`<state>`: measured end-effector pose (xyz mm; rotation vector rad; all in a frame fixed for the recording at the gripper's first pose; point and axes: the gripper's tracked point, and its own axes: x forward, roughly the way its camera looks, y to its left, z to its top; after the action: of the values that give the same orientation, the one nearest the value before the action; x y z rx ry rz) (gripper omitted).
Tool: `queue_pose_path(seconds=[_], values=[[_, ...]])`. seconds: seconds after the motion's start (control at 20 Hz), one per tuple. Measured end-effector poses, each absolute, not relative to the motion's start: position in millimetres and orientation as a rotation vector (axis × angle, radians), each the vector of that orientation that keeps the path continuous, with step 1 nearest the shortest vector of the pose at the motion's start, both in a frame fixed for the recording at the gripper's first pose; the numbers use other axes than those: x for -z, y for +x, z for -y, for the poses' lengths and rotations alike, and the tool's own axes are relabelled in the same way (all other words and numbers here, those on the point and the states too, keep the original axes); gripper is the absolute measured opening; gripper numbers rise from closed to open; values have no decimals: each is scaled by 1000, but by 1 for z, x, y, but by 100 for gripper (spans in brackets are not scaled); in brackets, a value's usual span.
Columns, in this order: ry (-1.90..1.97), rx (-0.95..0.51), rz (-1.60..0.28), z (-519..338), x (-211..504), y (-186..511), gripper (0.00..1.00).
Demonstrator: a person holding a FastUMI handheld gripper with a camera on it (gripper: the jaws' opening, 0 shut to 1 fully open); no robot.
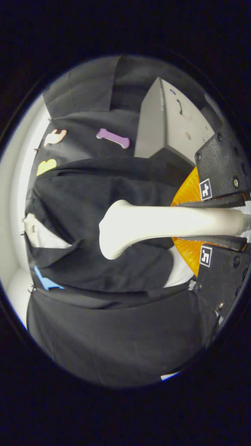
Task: Iron the clothes twice with a garment steamer, once on the left side and once on the right side.
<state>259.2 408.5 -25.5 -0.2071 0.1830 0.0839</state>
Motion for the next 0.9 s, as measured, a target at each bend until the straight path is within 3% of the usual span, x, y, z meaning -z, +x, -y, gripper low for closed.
queue_pose_path(seconds=[0.45,0.9], values=[[-262,-229,239,-522,-175,319,34],[-316,-273,288,-589,-217,383,34]])
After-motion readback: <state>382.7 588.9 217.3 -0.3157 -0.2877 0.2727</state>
